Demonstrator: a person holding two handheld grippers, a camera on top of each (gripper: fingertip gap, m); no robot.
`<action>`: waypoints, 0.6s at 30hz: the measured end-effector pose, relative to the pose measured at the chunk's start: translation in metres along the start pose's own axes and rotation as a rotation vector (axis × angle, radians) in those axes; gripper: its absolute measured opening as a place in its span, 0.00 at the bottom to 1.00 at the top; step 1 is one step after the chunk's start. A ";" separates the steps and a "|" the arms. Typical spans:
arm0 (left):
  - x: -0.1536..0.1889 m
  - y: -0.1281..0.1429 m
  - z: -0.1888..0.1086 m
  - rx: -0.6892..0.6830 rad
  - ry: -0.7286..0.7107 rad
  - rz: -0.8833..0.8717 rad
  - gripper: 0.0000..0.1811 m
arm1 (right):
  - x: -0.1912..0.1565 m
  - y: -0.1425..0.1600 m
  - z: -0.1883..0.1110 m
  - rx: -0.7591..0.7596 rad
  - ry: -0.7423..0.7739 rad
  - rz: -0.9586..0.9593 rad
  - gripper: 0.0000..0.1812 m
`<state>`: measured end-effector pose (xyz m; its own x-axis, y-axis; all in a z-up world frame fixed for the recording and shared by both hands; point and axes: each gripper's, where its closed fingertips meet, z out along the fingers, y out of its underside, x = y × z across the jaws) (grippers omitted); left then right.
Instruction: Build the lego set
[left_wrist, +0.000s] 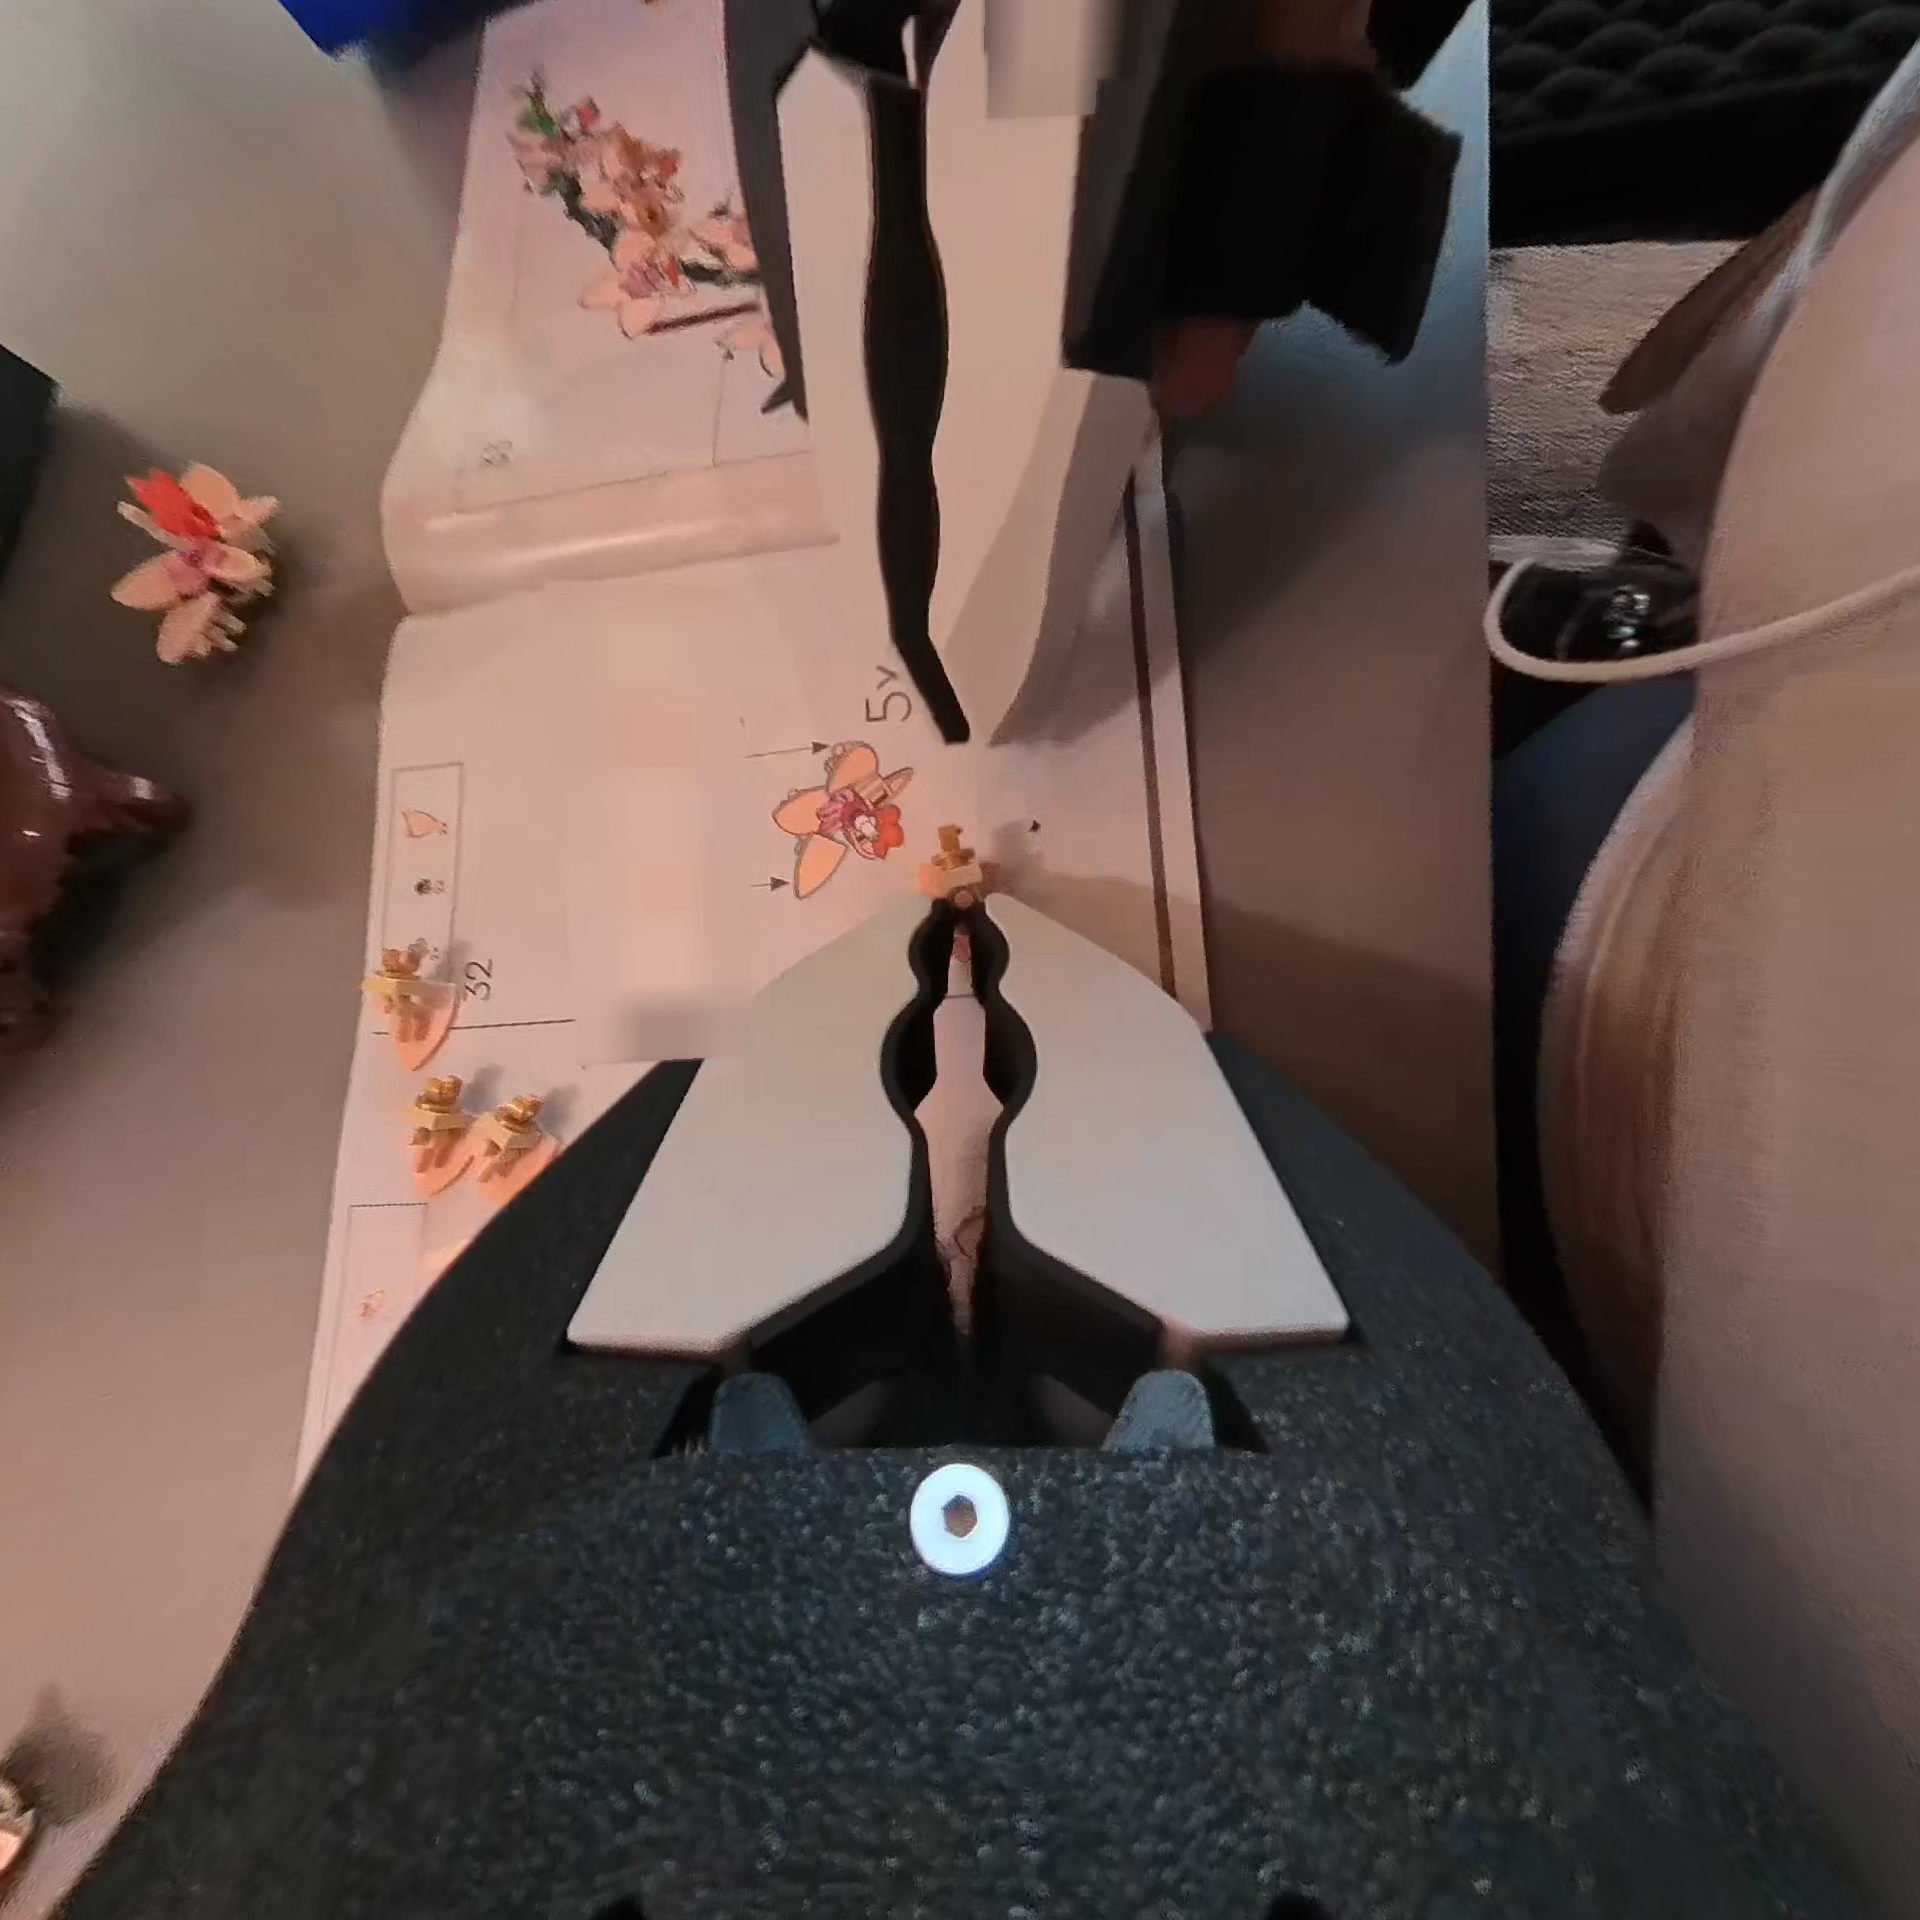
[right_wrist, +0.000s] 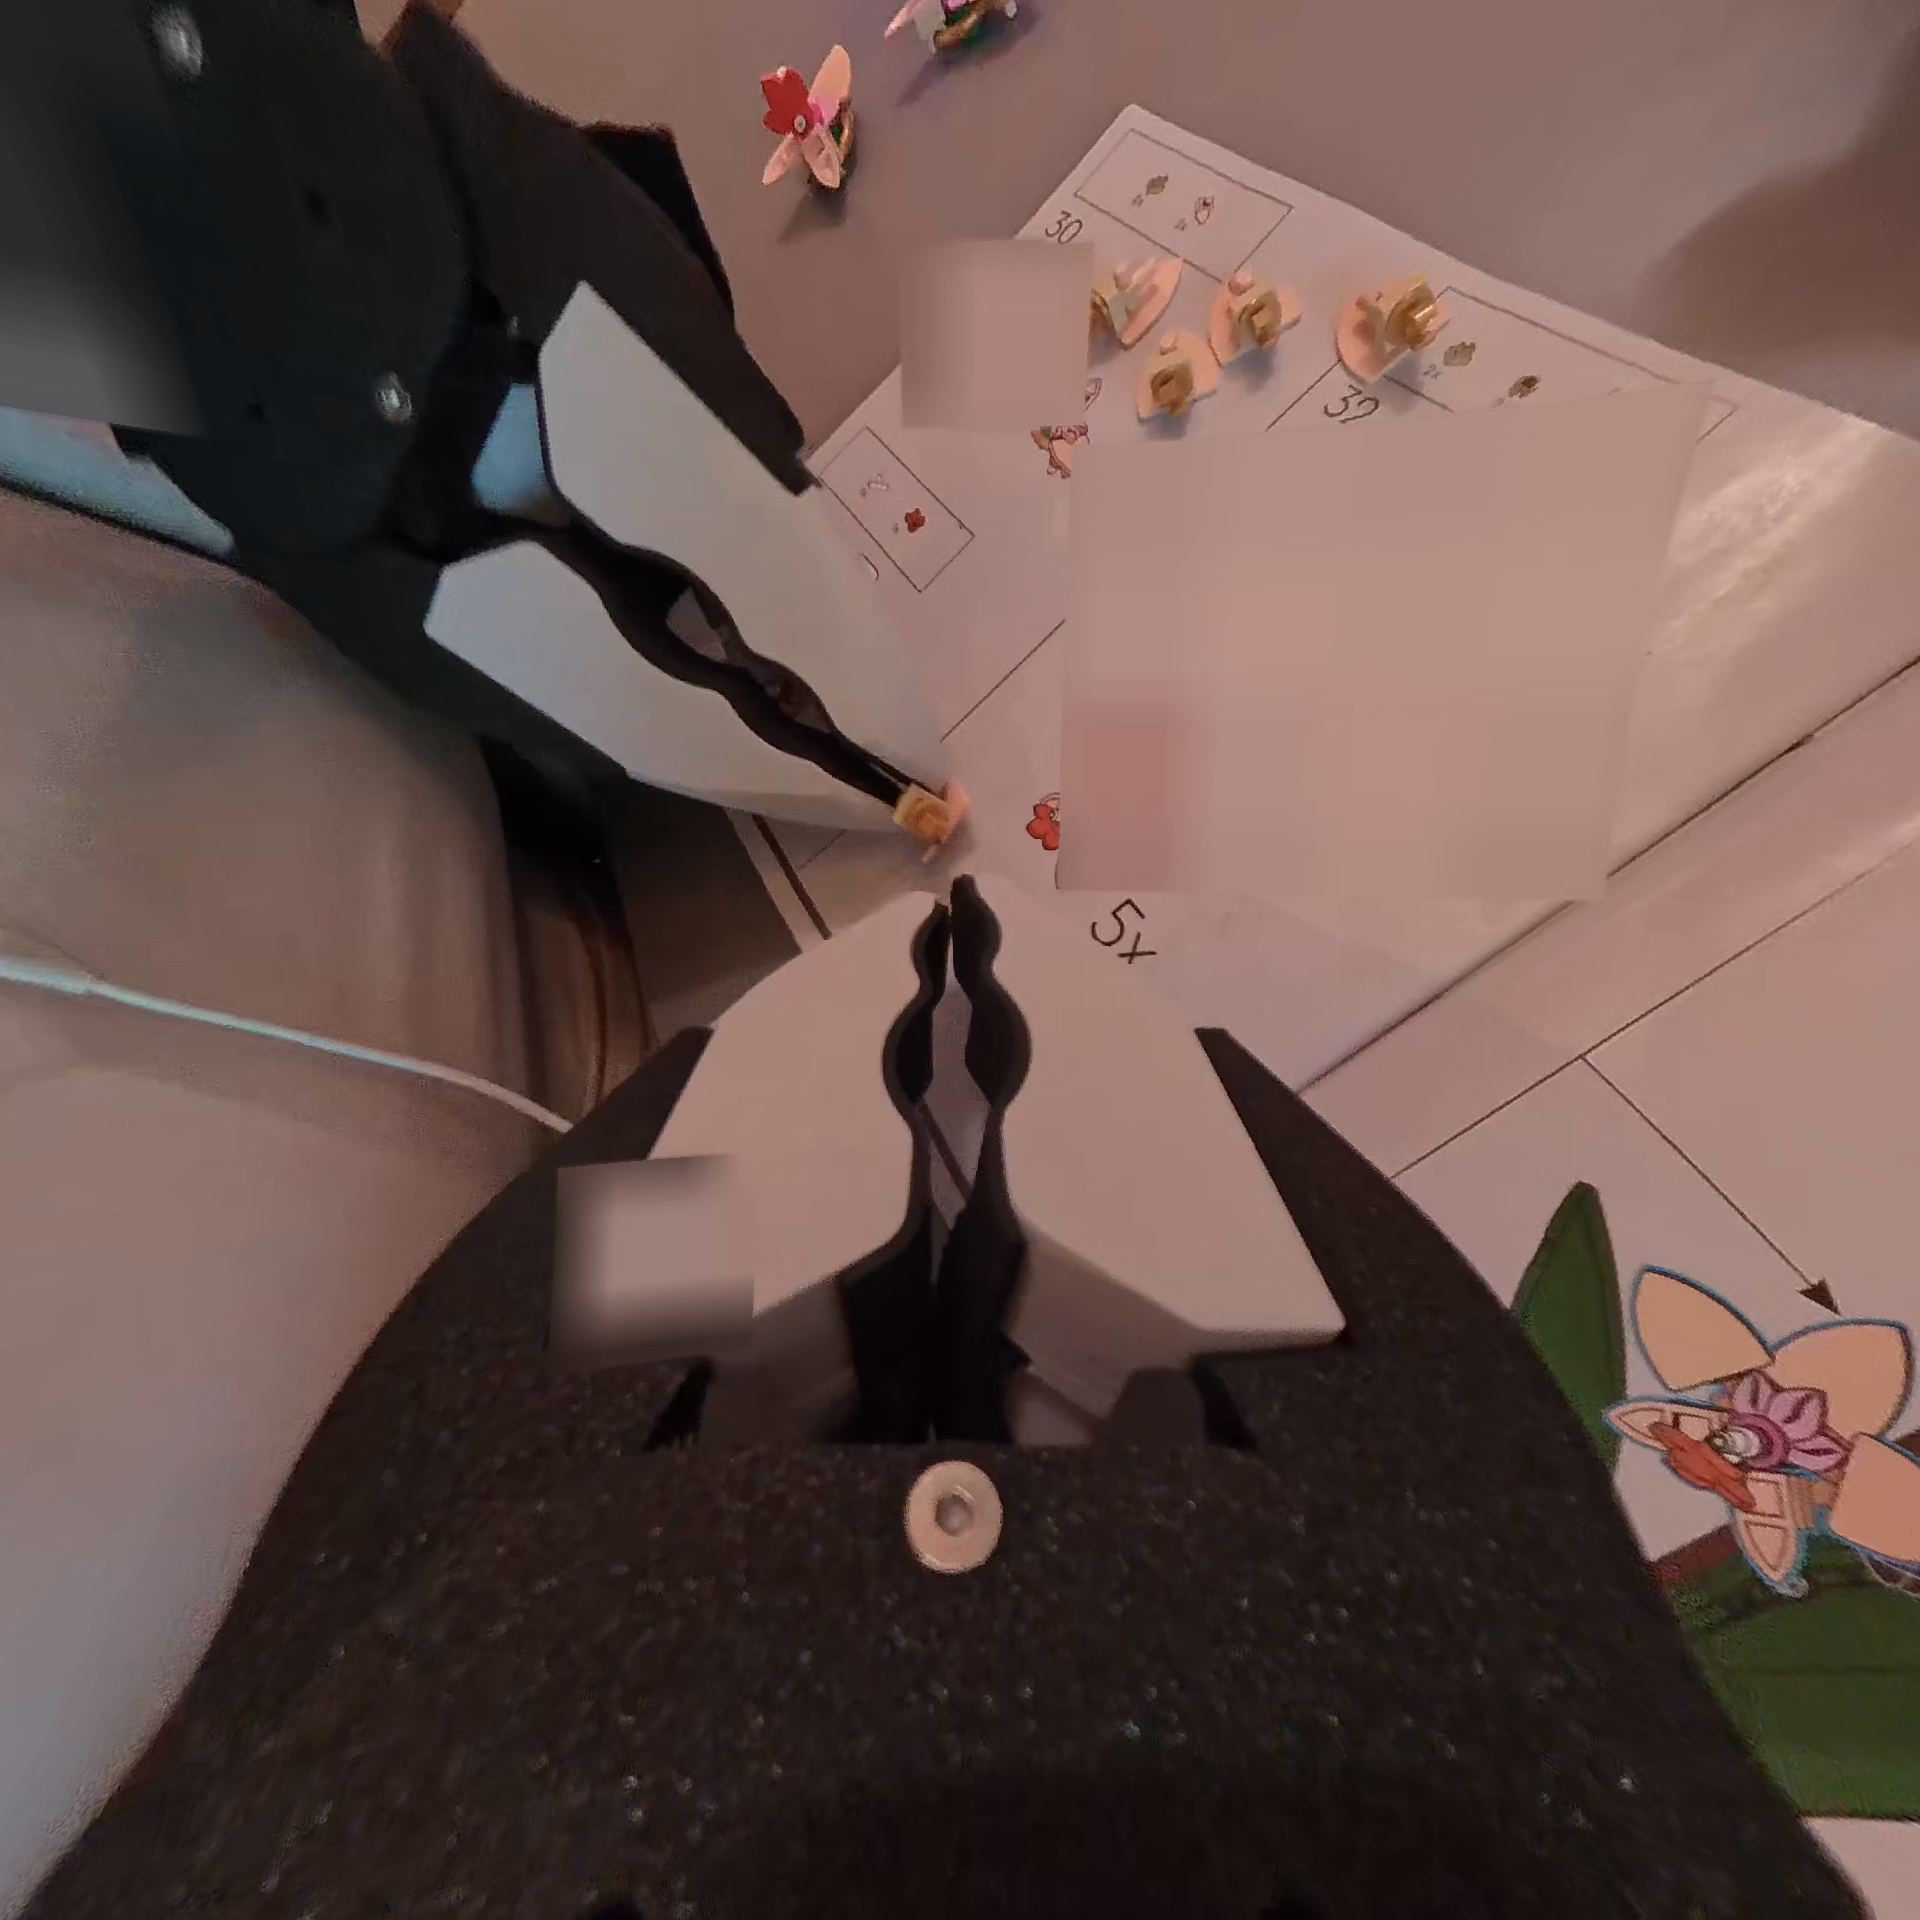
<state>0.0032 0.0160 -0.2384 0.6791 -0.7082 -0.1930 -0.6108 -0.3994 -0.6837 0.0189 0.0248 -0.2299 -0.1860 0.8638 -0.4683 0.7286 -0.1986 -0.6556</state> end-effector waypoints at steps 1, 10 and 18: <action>0.001 0.001 -0.001 -0.023 0.039 -0.017 0.02 | -0.001 0.001 0.000 0.000 -0.003 -0.024 0.00; 0.004 0.005 0.000 -0.153 0.362 -0.156 0.02 | 0.003 0.003 0.003 -0.014 0.094 -0.366 0.03; 0.005 0.004 0.001 -0.191 0.386 -0.170 0.02 | 0.004 -0.004 0.009 -0.113 0.015 -0.583 0.05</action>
<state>0.0044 0.0112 -0.2424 0.5970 -0.7738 0.2118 -0.5921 -0.6031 -0.5344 0.0094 0.0251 -0.2350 -0.5676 0.8222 -0.0413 0.5748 0.3599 -0.7349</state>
